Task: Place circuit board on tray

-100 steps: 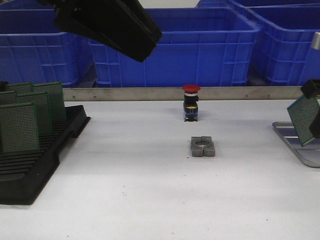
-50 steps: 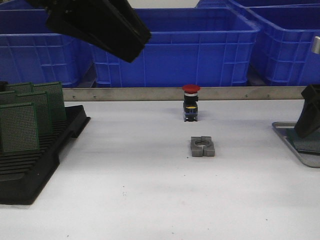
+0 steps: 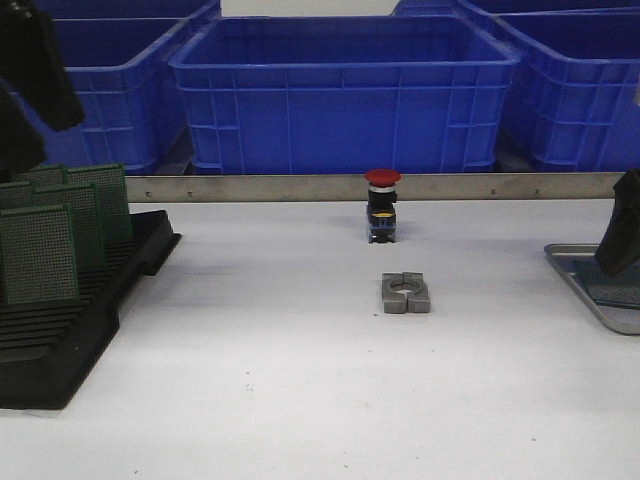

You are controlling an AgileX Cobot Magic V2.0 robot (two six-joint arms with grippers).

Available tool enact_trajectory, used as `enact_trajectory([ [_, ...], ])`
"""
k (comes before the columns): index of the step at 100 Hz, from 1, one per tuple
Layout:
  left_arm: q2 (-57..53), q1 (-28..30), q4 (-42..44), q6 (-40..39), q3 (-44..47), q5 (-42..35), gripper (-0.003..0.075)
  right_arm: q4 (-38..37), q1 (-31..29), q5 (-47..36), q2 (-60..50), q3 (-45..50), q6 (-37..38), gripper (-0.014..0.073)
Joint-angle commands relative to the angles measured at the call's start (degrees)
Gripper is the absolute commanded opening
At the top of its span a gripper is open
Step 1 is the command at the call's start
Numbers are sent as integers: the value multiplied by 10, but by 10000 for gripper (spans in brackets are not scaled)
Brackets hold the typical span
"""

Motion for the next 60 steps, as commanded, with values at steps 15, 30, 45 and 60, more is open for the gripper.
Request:
enact_trajectory([
  [15,-4,6,11,-35,-18,3,512,5,-3,-10,-22,-17,-1,643],
  [30,29,6,16,-40,-18,-8,512,5,-3,-5,-22,-17,-1,643],
  [45,56,6,18,-40,-18,-53,512,5,-3,-5,-22,-17,-1,643],
  [60,75,6,18,-40,-18,-71,512,5,-3,-5,-22,-17,-1,643],
])
